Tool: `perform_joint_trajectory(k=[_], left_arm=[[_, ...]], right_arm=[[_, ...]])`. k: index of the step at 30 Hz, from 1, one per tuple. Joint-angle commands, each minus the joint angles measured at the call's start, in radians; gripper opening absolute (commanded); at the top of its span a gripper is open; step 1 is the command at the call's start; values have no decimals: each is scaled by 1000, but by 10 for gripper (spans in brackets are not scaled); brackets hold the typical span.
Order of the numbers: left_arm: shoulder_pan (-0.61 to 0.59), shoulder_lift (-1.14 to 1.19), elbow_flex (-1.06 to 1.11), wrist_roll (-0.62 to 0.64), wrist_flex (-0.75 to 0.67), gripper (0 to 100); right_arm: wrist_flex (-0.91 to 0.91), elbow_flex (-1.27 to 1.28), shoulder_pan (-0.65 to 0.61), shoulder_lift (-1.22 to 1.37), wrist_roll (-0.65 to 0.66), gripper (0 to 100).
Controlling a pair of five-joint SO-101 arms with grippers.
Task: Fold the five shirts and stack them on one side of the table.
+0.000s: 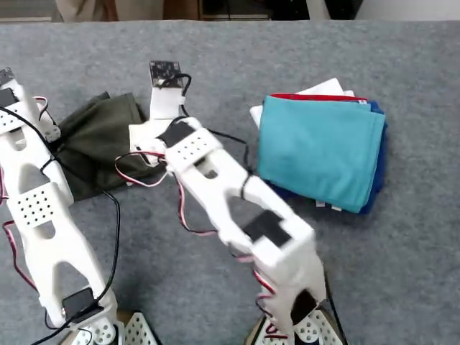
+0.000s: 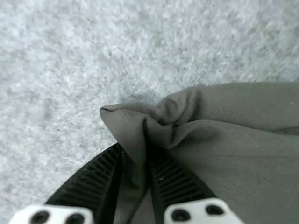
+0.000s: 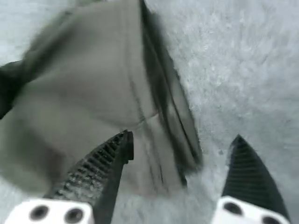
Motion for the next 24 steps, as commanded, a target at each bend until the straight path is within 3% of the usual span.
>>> perform_joint_trajectory(k=[1,15,24], left_arm=[[-11,2,-21,-12,-18,22],[-160,8,-71,21,-29,22],[-184,8,-75,20,-35,22]], right_arm=[[11,-245,-15,159,-44,332],[468,-1233,-111,711,9,330],[531,-1406,-162,808,31,329]])
